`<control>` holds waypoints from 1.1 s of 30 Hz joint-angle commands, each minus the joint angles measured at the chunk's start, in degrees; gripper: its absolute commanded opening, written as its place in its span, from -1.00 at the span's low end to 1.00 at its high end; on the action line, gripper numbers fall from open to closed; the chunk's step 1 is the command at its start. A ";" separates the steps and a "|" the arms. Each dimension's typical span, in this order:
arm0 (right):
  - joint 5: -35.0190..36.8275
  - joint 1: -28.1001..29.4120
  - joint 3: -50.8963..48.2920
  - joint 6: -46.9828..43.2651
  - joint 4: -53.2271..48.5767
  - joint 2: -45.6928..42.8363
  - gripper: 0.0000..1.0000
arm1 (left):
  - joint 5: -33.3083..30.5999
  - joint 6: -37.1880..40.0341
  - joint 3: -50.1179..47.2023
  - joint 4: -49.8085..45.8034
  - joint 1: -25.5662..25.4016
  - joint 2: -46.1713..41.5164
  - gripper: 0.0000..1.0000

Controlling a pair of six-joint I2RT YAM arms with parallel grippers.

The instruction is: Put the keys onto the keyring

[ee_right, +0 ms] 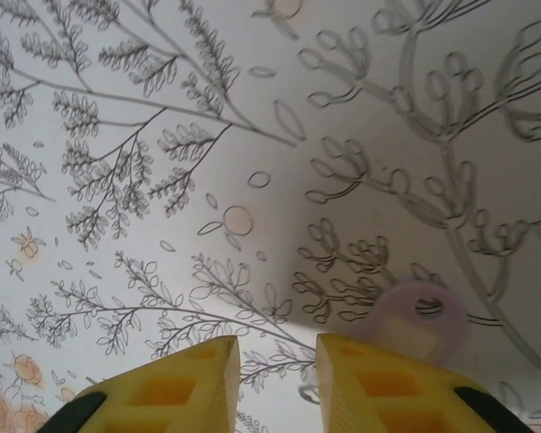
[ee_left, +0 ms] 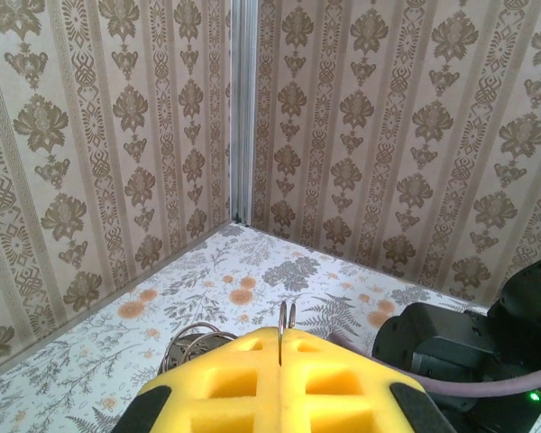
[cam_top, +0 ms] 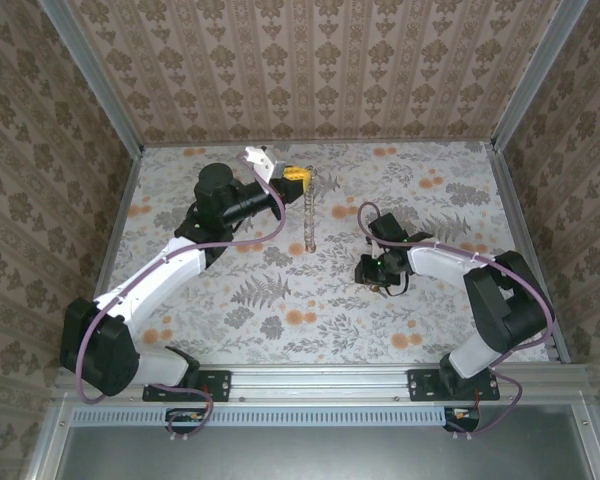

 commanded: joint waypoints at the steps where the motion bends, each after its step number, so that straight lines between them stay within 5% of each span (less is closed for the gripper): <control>1: -2.91 0.85 1.55 1.81 1.42 0.75 -0.46 | 0.64 -1.23 -0.30 3.30 0.56 -2.08 -1.00; 6: -0.87 1.17 1.81 2.56 -0.15 -2.40 -0.47 | 0.52 -1.27 -0.61 3.33 0.56 -2.57 -1.00; 16: 15.18 2.25 -0.63 8.19 -6.94 -9.20 -0.20 | 0.11 -1.39 -1.47 4.53 0.73 -3.03 -1.00; 33: 24.14 11.51 4.98 9.12 -13.33 -2.57 -0.28 | -0.14 -2.29 -5.15 6.50 3.98 -6.79 -1.00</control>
